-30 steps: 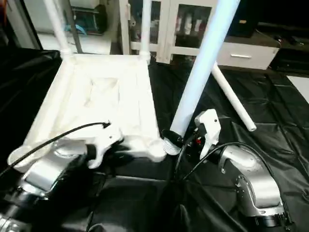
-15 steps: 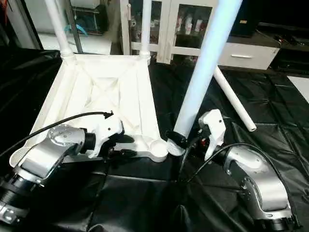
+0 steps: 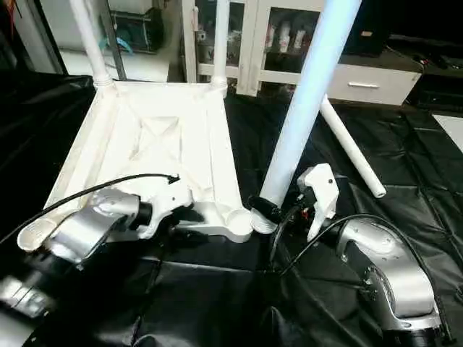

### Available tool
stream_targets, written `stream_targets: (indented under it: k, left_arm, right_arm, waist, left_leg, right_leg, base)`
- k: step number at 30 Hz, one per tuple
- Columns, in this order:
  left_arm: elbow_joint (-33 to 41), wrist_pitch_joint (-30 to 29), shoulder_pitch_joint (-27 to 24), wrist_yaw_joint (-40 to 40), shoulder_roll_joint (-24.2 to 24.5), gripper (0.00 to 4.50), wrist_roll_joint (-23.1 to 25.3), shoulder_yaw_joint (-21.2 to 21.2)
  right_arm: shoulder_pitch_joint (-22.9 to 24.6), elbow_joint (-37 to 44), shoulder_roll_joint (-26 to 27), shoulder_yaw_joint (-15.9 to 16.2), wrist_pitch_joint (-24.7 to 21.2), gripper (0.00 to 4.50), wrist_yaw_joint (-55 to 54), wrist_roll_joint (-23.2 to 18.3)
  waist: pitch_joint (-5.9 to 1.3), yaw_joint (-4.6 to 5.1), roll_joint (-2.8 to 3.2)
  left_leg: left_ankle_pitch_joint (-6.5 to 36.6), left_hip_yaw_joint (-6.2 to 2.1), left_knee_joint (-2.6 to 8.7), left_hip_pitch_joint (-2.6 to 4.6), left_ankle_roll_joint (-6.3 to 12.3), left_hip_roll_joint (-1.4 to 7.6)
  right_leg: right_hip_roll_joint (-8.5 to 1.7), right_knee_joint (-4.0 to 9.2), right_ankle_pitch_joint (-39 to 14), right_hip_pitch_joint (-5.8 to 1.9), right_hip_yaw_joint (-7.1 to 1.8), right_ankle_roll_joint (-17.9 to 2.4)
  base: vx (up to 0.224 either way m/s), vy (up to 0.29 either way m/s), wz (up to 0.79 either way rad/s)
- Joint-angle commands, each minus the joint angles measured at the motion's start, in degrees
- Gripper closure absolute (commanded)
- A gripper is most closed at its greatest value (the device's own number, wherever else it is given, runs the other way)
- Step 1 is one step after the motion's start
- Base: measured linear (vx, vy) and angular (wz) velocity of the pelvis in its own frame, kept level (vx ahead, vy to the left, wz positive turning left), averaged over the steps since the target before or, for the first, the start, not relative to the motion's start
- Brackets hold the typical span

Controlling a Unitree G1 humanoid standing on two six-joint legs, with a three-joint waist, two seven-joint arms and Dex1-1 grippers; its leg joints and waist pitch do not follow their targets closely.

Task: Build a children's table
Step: Insert table leg to table base

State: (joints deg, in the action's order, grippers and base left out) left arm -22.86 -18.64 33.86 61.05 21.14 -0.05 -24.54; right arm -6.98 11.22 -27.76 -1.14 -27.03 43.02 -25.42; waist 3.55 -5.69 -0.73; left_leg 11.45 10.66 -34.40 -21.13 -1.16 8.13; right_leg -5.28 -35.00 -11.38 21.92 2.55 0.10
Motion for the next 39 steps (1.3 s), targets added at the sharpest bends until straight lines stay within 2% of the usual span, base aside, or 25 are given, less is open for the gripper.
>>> stream_targets:
  k: [1,2,4,6,7,10,13,15,17,20,23,26,27,29,31,33,34,36,37,39]
  left_arm:
    - [-1.79,1.11,0.77,-0.21,-0.22,2.15,1.18,-0.22]
    - [-1.89,1.19,0.84,-0.04,-0.19,2.15,1.27,-0.35]
    - [-3.0,1.94,1.37,1.2,0.03,2.51,2.07,-1.33]
    - [-3.96,2.87,1.64,2.08,0.71,2.51,3.18,-2.56]
    - [-4.33,3.19,1.69,2.53,1.19,2.7,3.78,-3.23]
    - [-4.64,3.15,1.69,3.11,1.93,2.95,4.56,-4.05]
    - [-5.11,2.68,1.59,3.17,1.8,3.05,4.52,-3.72]
    - [-5.09,2.28,1.42,3.09,1.32,3.36,3.97,-3.12]
    - [-5.43,2.28,1.26,2.99,0.21,3.41,2.7,-2.16]
    - [-5.74,2.53,0.86,2.6,-1.07,3.8,1.23,-1.01]
    - [-5.86,2.04,-0.03,2.73,-1.75,3.82,0.59,-0.93]
    - [-6.99,2.76,-0.92,2.27,-2.15,4.16,1.23,-1.31]
    - [-7.33,2.9,-1.11,2.04,-2.33,4.22,1.43,-1.27]
    - [-7.74,2.96,-1.73,0.62,-2.8,4.25,2.54,-1.45]
    - [-7.34,2.51,-2.26,0.09,-2.92,4.41,2.89,-1.74]
    - [-5.85,1.93,-3.43,-0.17,-2.76,4.41,3.45,-2.64]
    - [-5.03,1.81,-4.11,-0.35,-2.66,4.41,3.7,-3.01]
    - [-3.67,1.9,-5.07,-0.17,-2.11,4.47,4.6,-4.13]
    - [-2.89,1.99,-5.66,0.01,-1.77,4.5,5.19,-4.71]
    - [-1.62,1.53,-6.39,0.74,-1.19,4.5,5.95,-5.57]
  right_arm:
    - [0.21,1.86,-0.65,-0.61,-0.65,2.61,0.31,-1.14]
    - [0.25,1.94,-0.68,-0.64,-0.69,2.61,0.31,-1.16]
    - [0.53,2.39,-0.97,-0.85,-0.96,2.61,0.36,-1.29]
    - [0.74,2.55,-1.25,-1.0,-1.02,2.61,0.42,-1.2]
    - [0.79,2.59,-1.33,-1.08,-1.03,2.61,0.42,-1.18]
    - [0.86,2.76,-1.43,-1.21,-1.1,2.61,0.38,-1.17]
    - [0.62,2.64,-1.35,-1.25,-1.2,2.61,0.33,-1.14]
    - [0.34,2.45,-1.24,-1.1,-1.26,2.61,0.33,-1.27]
    - [-0.17,1.9,-1.0,-0.66,-1.18,2.61,0.28,-1.35]
    - [-0.64,1.39,-0.46,-0.22,-1.16,2.61,0.33,-1.56]
    - [-1.19,0.97,0.39,0.22,-1.44,2.61,0.37,-1.93]
    - [-2.06,-0.19,1.08,0.8,-1.21,2.61,0.54,-1.74]
    - [-2.39,-0.46,1.32,0.94,-1.19,2.61,0.48,-1.72]
    - [-3.5,-1.33,2.34,0.83,-1.38,2.61,0.38,-2.36]
    - [-4.06,-1.71,2.87,0.69,-1.73,2.61,0.4,-2.94]
    - [-4.82,-2.27,3.36,0.66,-2.23,2.61,0.45,-3.57]
    - [-5.16,-2.59,3.41,0.83,-2.44,2.61,0.51,-3.56]
    - [-5.7,-3.34,3.1,1.46,-2.51,2.61,0.88,-2.96]
    - [-6.14,-4.04,2.88,1.84,-2.78,2.62,0.82,-2.38]
    - [-7.1,-5.13,2.36,2.33,-3.42,2.62,1.08,-1.63]
  waist:
    - [-3.68,-0.07,0.28]
    - [-3.69,-0.07,0.28]
    - [-3.65,0.03,0.38]
    - [-3.62,0.06,0.48]
    - [-3.62,0.07,0.55]
    - [-3.7,0.32,0.46]
    - [-3.67,0.44,0.33]
    - [-3.67,0.39,0.33]
    - [-3.68,0.39,0.27]
    - [-3.7,0.36,0.31]
    - [-3.8,0.09,0.3]
    - [-3.83,0.12,0.35]
    - [-3.76,0.16,0.2]
    - [-3.66,0.04,0.33]
    - [-3.66,0.01,0.07]
    - [-3.64,0.08,0.11]
    - [-3.64,0.16,-0.31]
    - [-3.64,0.22,-0.1]
    - [-3.71,0.3,-0.47]
    - [-3.8,0.32,-0.44]
  left_leg:
    - [12.65,-2.1,4.84,1.19,0.1,5.04]
    - [12.46,-2.19,4.89,1.04,0.1,5.09]
    - [13.15,-2.14,4.9,1.13,0.06,5.06]
    - [13.32,-2.18,4.94,1.1,0.04,5.06]
    - [13.76,-2.24,5.02,1.13,-0.09,5.12]
    - [13.42,-2.3,5.08,0.95,-0.12,5.1]
    - [13.32,-2.16,4.94,0.99,0.32,5.05]
    - [13.18,-2.19,4.96,1.0,0.4,5.1]
    - [13.02,-2.16,4.97,1.01,0.48,5.12]
    - [12.93,-2.12,4.96,0.99,0.56,5.09]
    - [12.16,-2.09,4.94,0.99,0.9,5.15]
    - [11.98,-2.08,4.95,0.96,0.91,5.15]
    - [12.13,-2.06,4.97,0.86,1.03,5.09]
    - [13.02,-2.0,5.02,1.05,0.82,5.14]
    - [13.44,-2.07,5.14,0.97,0.55,5.19]
    - [13.49,-2.13,5.2,0.99,0.49,5.26]
    - [13.32,-2.06,5.18,0.93,0.55,5.28]
    - [12.95,-2.04,5.21,0.92,0.57,5.31]
    - [12.76,-1.97,5.19,0.98,0.62,5.28]
    - [11.95,-1.93,5.11,0.99,0.85,5.25]
  right_leg:
    - [-4.37,3.94,-7.01,-2.04,-2.57,-14.3]
    - [-4.47,3.89,-7.17,-2.15,-2.57,-14.16]
    - [-4.44,4.09,-9.01,-1.98,-2.59,-13.69]
    - [-4.43,4.22,-9.85,-1.98,-2.61,-13.37]
    - [-4.4,4.28,-10.7,-1.93,-2.62,-12.89]
    - [-4.42,4.16,-10.27,-2.0,-2.58,-12.64]
    - [-4.53,4.33,-11.59,-1.86,-2.6,-12.83]
    - [-4.54,4.34,-12.18,-1.79,-2.6,-12.81]
    - [-4.49,4.35,-12.12,-1.75,-2.57,-12.87]
    - [-4.49,4.31,-11.67,-1.7,-2.53,-13.17]
    - [-4.49,4.18,-10.49,-1.7,-2.54,-13.23]
    - [-4.46,4.11,-9.61,-1.7,-2.51,-13.32]
    - [-4.52,4.13,-9.99,-1.75,-2.5,-13.38]
    - [-4.57,4.41,-12.14,-1.59,-2.6,-12.87]
    - [-4.64,4.47,-13.42,-1.66,-2.59,-12.29]
    - [-4.64,4.41,-13.61,-1.55,-2.61,-12.13]
    - [-4.68,4.45,-13.92,-1.55,-2.63,-11.93]
    - [-4.63,4.44,-13.82,-1.49,-2.66,-11.68]
    - [-4.53,4.43,-13.46,-1.45,-2.62,-11.5]
    - [-4.47,4.22,-11.98,-1.43,-2.62,-11.71]
  base:
    - [0.0,0.0,0.0]
    - [0.0,0.0,0.0]
    - [0.0,0.0,0.0]
    - [0.0,0.0,0.0]
    - [0.0,0.0,0.0]
    - [0.0,0.0,0.0]
    - [0.0,0.0,0.0]
    - [0.0,0.0,0.0]
    - [0.0,0.0,0.0]
    - [0.0,0.0,0.0]
    - [0.0,0.0,0.0]
    - [0.0,0.0,0.0]
    - [0.0,0.0,0.0]
    - [0.0,0.0,0.0]
    - [0.0,0.0,0.0]
    - [0.0,0.0,0.0]
    - [0.0,0.0,0.0]
    - [0.0,0.0,0.0]
    - [0.0,0.0,0.0]
    - [0.0,0.0,0.0]
